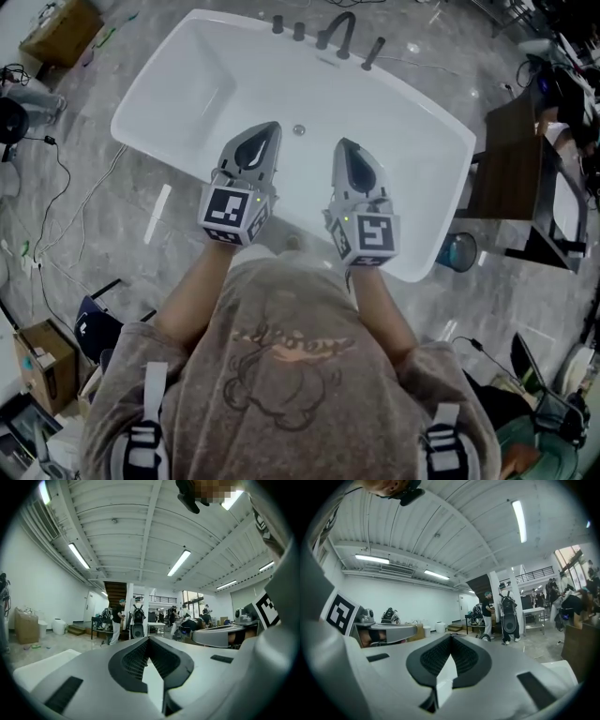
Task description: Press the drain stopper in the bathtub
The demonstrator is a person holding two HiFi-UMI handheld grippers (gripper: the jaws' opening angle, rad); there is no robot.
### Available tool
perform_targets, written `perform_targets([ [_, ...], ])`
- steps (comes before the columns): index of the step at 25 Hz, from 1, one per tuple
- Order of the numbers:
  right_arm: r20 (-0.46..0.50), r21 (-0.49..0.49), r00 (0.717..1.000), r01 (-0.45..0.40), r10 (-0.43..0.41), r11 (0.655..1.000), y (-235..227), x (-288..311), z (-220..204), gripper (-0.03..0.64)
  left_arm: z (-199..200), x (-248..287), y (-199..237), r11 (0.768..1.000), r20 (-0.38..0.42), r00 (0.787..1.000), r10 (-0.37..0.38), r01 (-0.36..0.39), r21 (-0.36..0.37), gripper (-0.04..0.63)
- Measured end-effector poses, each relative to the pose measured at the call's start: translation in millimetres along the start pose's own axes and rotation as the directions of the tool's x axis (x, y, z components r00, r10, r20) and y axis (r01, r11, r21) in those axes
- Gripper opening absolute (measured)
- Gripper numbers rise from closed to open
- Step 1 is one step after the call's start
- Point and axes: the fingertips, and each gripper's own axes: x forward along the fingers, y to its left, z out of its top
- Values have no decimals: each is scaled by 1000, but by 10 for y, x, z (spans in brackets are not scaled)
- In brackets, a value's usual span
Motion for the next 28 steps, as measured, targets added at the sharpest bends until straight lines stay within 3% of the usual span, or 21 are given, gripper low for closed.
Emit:
perform_targets([
  [12, -9, 17, 1000, 5, -5, 1000, -88, 697, -59, 0, -13, 541, 430, 999, -5, 1000, -7, 7, -31, 2],
  [28, -5, 21, 996, 88, -88, 996, -304, 1546, -376, 0, -472, 1262, 989, 989, -28, 988, -149, 149, -8, 2],
])
